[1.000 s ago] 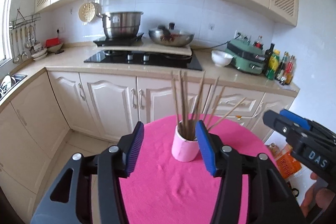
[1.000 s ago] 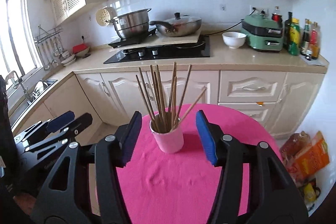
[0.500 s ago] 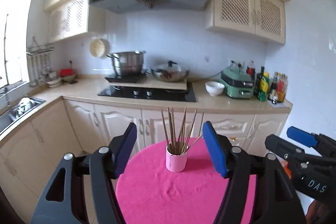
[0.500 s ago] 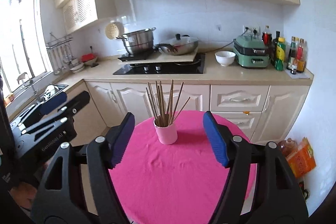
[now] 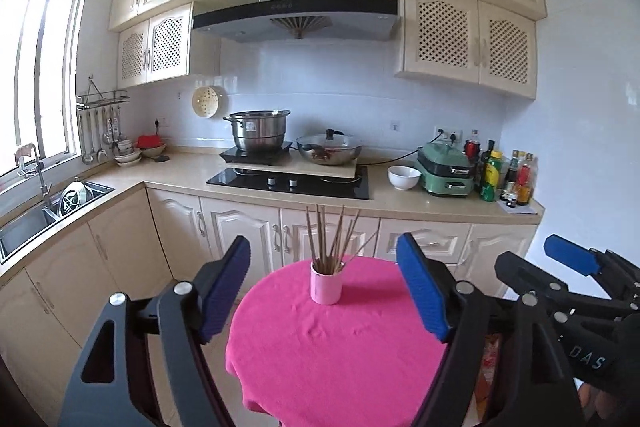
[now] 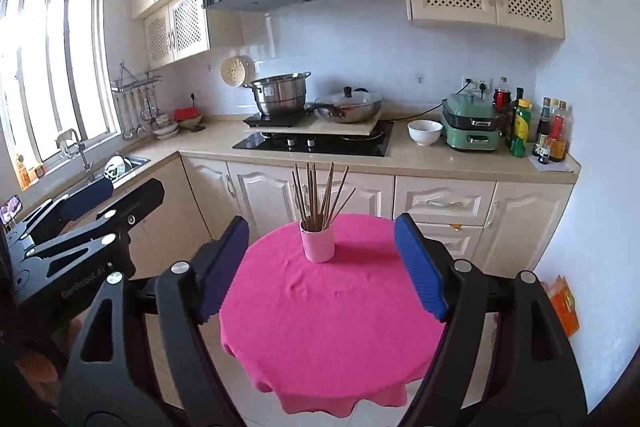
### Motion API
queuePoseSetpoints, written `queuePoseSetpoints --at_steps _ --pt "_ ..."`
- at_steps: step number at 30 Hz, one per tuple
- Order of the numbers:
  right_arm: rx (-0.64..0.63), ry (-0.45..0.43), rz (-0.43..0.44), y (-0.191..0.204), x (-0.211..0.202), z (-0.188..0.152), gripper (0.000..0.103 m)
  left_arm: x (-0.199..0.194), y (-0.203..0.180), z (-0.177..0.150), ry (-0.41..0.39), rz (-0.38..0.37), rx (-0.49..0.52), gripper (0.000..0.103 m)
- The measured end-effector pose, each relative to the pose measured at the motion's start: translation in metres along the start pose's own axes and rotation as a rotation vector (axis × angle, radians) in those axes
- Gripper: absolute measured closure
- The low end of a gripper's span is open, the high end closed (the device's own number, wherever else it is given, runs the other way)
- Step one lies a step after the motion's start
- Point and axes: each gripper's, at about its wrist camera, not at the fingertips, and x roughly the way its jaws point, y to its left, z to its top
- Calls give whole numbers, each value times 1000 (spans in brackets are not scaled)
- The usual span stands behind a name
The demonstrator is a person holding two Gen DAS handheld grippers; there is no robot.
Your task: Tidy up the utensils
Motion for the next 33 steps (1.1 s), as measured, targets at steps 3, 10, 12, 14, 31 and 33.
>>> queuePoseSetpoints --at_steps 3,10,12,14,31,33 --pt "1 -15 -5 6 -15 1 27 -11 2 2 7 -17 7 28" --pt "15 -62 -28 27 -45 5 25 -42 10 11 -10 -51 26 28" --pt "14 -69 -36 33 -51 6 25 -46 13 14 -14 -57 27 28" --pt "12 -77 -42 37 -56 7 24 -52 17 17 -25 -61 31 28" --pt "4 -99 -45 65 -71 14 22 -66 41 30 -56 -47 42 28" --pt "-1 -99 -42 68 -70 14 22 -66 44 30 -58 -45 38 28"
